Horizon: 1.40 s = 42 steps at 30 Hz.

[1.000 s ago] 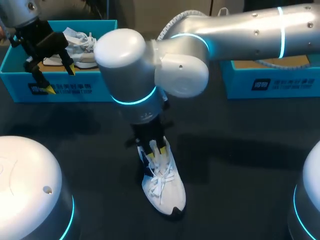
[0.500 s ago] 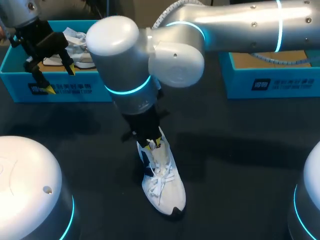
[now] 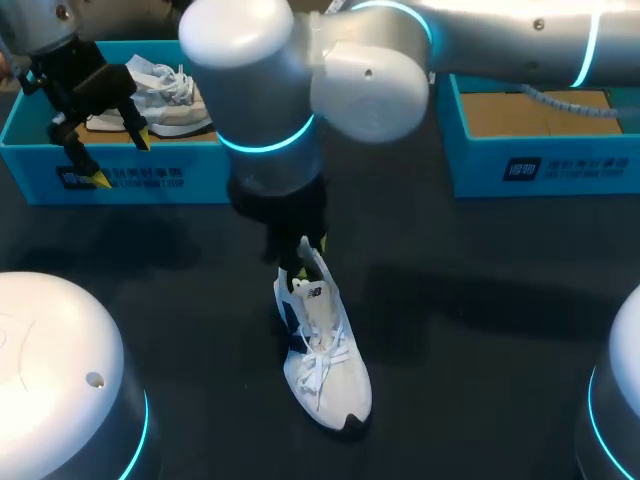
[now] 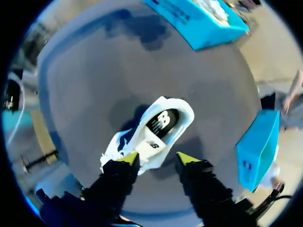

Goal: Take the shoe out of the shoebox, open the shoe tongue, remove and reinsert the insole, then place the shoe into the shoebox

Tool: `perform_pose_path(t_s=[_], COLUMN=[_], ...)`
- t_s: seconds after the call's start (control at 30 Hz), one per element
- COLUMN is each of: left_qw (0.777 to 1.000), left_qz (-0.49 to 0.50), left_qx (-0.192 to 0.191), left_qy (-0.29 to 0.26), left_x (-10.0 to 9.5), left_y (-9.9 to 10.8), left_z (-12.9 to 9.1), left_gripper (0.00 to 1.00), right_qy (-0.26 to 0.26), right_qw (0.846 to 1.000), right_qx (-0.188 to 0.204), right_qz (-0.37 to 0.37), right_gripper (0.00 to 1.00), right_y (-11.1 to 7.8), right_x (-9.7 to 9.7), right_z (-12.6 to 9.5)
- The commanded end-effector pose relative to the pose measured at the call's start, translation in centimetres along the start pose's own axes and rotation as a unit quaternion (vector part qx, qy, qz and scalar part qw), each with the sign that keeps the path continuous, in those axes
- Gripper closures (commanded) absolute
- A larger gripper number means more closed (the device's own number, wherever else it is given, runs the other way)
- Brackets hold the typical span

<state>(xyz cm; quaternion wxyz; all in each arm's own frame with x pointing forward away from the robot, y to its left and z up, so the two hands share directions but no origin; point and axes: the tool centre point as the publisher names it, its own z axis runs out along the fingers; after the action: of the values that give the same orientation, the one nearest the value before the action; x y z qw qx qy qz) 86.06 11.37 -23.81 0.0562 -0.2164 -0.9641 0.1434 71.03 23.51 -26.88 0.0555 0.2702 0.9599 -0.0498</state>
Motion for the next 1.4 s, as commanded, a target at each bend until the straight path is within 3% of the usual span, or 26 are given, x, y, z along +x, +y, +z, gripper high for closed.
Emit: perform_pose_path(t_s=[0.03,0.1,0.33,0.67,0.97,1.23,1.4], left_qw=[1.000,1.000,1.000,1.000,1.000,1.000,1.000], left_qz=[0.000,0.000,0.000,0.000,0.000,0.000,0.000], left_qx=[-0.001,-0.001,-0.001,-0.001,-0.001,-0.001,-0.001], left_qy=[0.000,0.000,0.000,0.000,0.000,0.000,0.000], left_x=[0.0,0.0,0.0,0.0,0.0,0.0,0.0], left_y=[0.0,0.0,0.0,0.0,0.0,0.0,0.0], left_z=[0.0,0.0,0.0,0.0,0.0,0.0,0.0], left_gripper=[0.00,0.00,0.00,0.00,0.00,0.00,0.00], right_qy=[0.001,0.003,0.004,0.000,0.007,0.009,0.014], right_qw=[0.990,0.981,0.953,0.928,0.923,0.931,0.929], right_qx=[-0.027,-0.042,-0.030,-0.041,-0.060,-0.074,-0.085], right_qz=[-0.137,-0.190,-0.301,-0.369,-0.381,-0.357,-0.361], right_gripper=[0.00,0.00,0.00,0.00,0.00,0.00,0.00], right_y=[-0.8,-0.2,1.7,1.8,3.5,4.9,5.6], right_x=[-1.2,-1.8,-4.0,-5.7,-6.3,-6.4,-6.6], right_z=[-1.1,-1.3,-1.3,0.0,1.5,2.9,4.2])
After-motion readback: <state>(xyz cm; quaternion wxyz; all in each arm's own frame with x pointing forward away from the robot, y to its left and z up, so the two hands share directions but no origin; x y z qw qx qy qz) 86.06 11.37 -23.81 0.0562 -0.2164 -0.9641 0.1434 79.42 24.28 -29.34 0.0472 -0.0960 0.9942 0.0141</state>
